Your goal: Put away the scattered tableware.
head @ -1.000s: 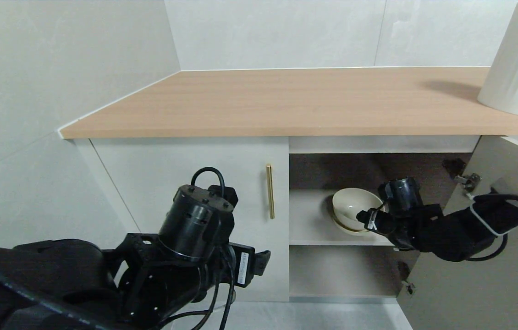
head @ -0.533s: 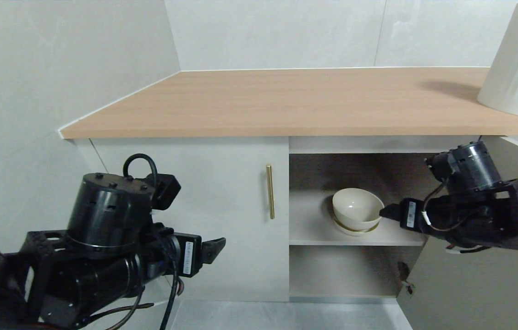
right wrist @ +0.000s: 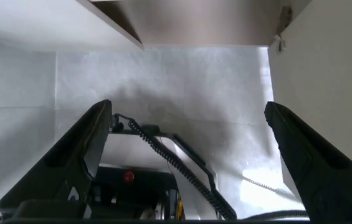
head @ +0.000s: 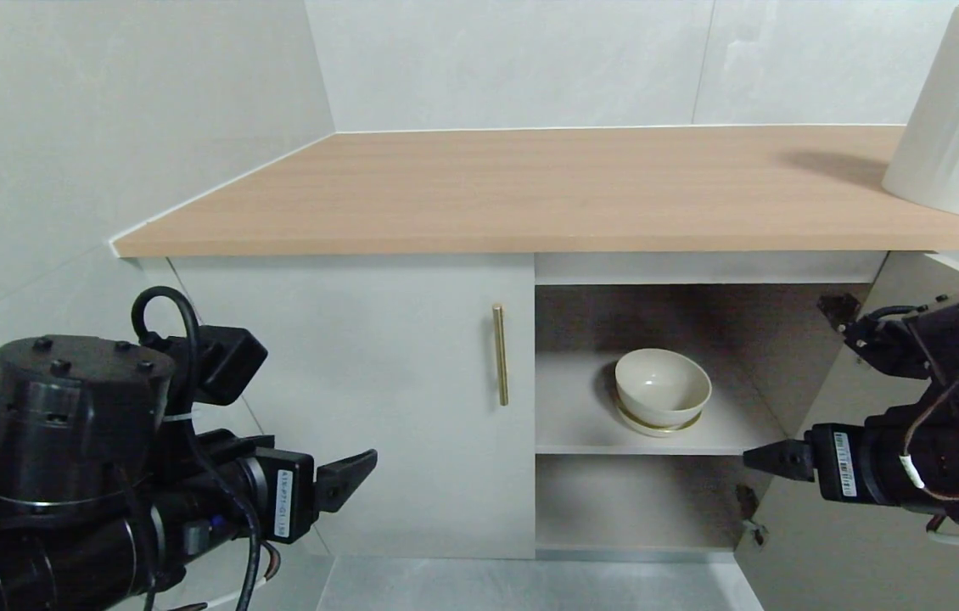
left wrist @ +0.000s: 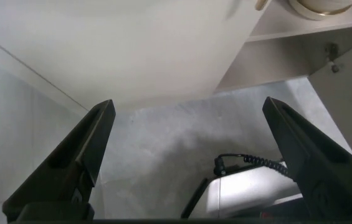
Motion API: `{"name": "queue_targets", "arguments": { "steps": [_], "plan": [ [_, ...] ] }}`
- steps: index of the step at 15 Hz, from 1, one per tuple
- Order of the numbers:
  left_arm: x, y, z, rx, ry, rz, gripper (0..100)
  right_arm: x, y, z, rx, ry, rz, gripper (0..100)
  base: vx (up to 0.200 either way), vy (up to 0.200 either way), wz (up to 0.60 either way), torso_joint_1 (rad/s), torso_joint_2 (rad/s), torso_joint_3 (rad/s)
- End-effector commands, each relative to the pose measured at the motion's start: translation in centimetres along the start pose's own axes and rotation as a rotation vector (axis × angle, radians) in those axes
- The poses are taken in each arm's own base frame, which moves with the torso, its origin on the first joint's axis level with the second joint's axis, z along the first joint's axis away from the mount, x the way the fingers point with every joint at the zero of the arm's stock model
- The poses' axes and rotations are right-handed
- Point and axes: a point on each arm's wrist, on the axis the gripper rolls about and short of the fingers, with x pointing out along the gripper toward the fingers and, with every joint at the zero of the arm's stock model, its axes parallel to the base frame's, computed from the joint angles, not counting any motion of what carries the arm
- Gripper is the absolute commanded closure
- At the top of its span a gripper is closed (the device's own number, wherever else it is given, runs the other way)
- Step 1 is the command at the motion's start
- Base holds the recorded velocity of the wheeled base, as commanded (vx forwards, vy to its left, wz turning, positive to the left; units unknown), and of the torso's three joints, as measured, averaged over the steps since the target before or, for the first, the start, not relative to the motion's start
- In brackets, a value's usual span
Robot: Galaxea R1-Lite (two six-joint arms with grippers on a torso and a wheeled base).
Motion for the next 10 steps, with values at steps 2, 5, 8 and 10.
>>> {"name": "queue_targets", "arguments": {
  "steps": [2, 5, 8, 10],
  "plan": [
    [0.3, -0.14, -0.13, 0.013, 0.011, 0.0, 0, 0.03, 0.22, -0.34, -0.014, 0.009, 0.005, 0, 0.0, 0.0, 0.0, 0.0, 0.0, 0.0],
    [0.77, -0.23, -0.47, 0.039, 0.033, 0.004, 0, 0.4, 0.27, -0.49, -0.017, 0.026, 0.002, 0, -0.133, 0.0, 0.0, 0.002, 0.0, 0.0],
    [0.71, -0.28, -0.47, 0.04, 0.031, 0.001, 0, 0.61, 0.25, -0.62, -0.02, 0.035, -0.004, 0, -0.2, 0.0, 0.0, -0.002, 0.0, -0.001],
    [0.7, -0.31, -0.48, 0.041, 0.031, 0.0, 0, 0.57, 0.25, -0.61, -0.02, 0.033, -0.003, 0, -0.2, 0.0, 0.0, -0.007, 0.0, 0.002]
  ]
}}
